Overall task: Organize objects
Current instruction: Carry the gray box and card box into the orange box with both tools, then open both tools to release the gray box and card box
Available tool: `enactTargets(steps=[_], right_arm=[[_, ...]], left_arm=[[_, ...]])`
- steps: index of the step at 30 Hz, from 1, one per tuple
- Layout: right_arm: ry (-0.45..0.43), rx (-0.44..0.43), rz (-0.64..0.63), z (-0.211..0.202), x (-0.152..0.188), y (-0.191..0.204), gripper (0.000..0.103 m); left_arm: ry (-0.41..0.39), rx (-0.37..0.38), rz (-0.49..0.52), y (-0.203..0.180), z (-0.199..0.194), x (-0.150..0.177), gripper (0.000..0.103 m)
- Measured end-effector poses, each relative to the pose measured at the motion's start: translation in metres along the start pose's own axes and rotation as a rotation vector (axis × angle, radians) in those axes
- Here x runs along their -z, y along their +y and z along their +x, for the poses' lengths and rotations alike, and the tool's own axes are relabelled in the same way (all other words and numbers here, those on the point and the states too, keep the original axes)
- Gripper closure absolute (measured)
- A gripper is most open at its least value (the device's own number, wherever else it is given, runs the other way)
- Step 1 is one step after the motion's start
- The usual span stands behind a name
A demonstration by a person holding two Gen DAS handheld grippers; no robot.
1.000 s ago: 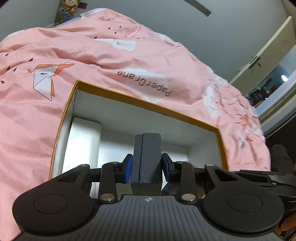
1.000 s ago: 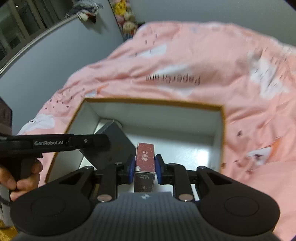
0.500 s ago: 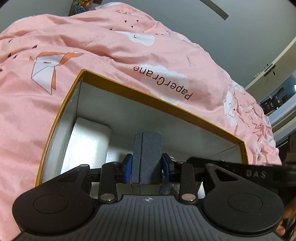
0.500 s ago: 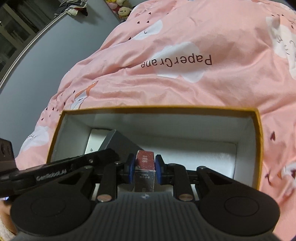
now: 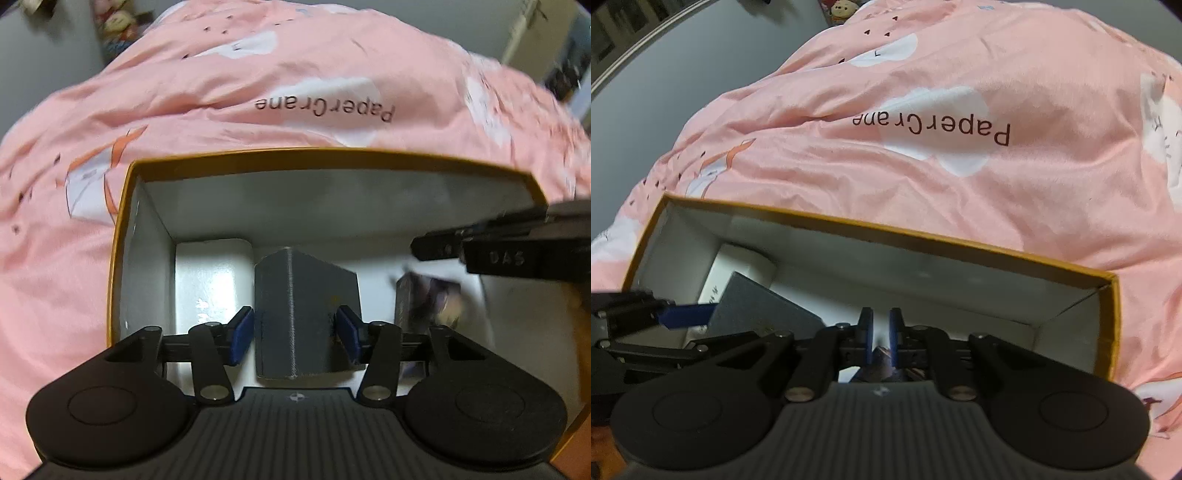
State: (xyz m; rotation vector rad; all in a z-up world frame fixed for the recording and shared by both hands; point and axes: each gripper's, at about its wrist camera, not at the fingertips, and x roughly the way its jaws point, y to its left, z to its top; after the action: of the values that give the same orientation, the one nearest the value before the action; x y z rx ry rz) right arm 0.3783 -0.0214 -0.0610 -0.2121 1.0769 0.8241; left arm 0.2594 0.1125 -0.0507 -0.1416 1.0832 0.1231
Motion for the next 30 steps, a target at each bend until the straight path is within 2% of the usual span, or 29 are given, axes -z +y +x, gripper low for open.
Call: enactTargets(steps=[3, 7, 10, 15, 18, 23, 28, 30], right_arm=[[0.013, 0.002, -0.024, -0.009, 0.006, 0.002, 0.089], [0.063, -0.003, -0.088, -0.021, 0.021, 0.007, 0.069], [0.13, 0.0, -0.159, -0.022, 0.035, 0.014, 0.059], [0.233, 0.014, -0.264, -0.008, 0.053, 0.024, 0.057], [0.269, 0.024, -0.307, 0.001, 0.057, 0.028, 0.057], [0.276, 0.031, -0.357, 0.009, 0.053, 0.031, 0.057], [0.259, 0.04, -0.465, 0.01, 0.046, 0.037, 0.058], [0.246, 0.04, -0.509, 0.011, 0.043, 0.039, 0.058]], left_arm=[[0.01, -0.019, 0.08, -0.005, -0.002, 0.002, 0.043], [0.034, 0.004, 0.189, -0.008, -0.01, 0.008, 0.042], [0.067, 0.021, 0.274, -0.014, -0.012, 0.013, 0.041], [0.108, 0.025, 0.362, -0.023, 0.0, 0.02, 0.041], [0.126, 0.018, 0.376, -0.025, 0.009, 0.02, 0.04], [0.132, 0.021, 0.369, -0.026, 0.018, 0.014, 0.04], [0.096, 0.013, 0.324, -0.023, 0.022, 0.006, 0.041], [0.082, 0.008, 0.307, -0.022, 0.022, 0.003, 0.047]])
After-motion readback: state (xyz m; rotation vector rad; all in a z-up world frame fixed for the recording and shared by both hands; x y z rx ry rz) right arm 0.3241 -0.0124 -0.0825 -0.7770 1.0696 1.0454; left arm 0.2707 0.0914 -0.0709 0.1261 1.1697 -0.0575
